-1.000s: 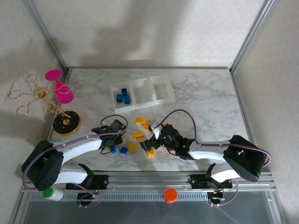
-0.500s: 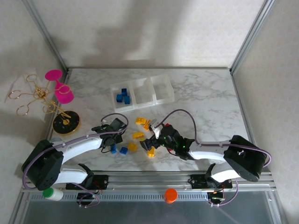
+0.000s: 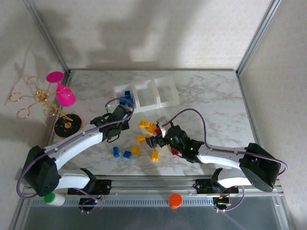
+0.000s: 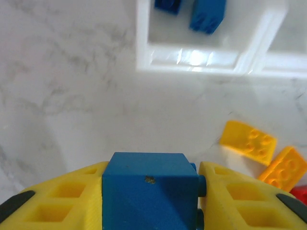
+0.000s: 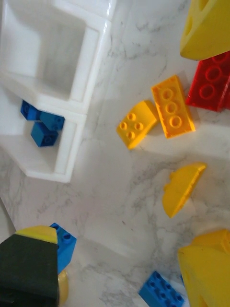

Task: Sort the legos into containers by color
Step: Pick up the lego from the bottom-left of the table, then place the lego in the container.

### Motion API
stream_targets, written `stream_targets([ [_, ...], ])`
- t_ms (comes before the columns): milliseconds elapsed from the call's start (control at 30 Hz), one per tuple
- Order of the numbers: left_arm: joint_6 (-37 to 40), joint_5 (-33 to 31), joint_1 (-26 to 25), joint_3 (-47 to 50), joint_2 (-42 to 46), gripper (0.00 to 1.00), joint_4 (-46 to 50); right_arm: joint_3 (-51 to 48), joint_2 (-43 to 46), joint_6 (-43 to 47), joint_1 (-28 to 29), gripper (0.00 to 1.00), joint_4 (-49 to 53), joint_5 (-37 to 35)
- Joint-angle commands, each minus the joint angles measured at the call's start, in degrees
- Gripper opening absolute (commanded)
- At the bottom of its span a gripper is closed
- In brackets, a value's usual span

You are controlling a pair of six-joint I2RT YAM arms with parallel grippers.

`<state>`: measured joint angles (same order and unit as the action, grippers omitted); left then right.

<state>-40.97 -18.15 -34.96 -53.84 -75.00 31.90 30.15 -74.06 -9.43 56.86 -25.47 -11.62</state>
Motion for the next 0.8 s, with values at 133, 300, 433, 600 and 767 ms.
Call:
stream_targets([
  [133, 6.9, -0.52, 4.39, -10.53, -9.6, 0.4, -0.48, 3.22, 0.75, -2.95, -6.7, 0.99, 0.52, 1.58],
  [300, 9.07, 2.05, 7.06, -16.79, -16.94, 0.41, -1.27, 3.62, -2.03, -2.11, -10.53, 0.99, -2.13, 4.31],
  [433, 10.44, 2.4, 8.67, -21.05, -22.7, 0.4, -1.55, 2.43, -4.07, -1.93, -11.61, 0.99, -5.27, 5.01],
  [600, 10.97, 3.36, 10.33, -24.29, -28.87, 0.4, -2.27, 1.23, -5.21, -1.66, -11.69, 0.99, -7.07, 5.29],
  [767, 11.34, 3.87, 11.23, -27.83, -34.16, 0.4, -1.81, 0.88, -5.3, -1.13, -11.73, 0.99, -7.59, 6.05],
])
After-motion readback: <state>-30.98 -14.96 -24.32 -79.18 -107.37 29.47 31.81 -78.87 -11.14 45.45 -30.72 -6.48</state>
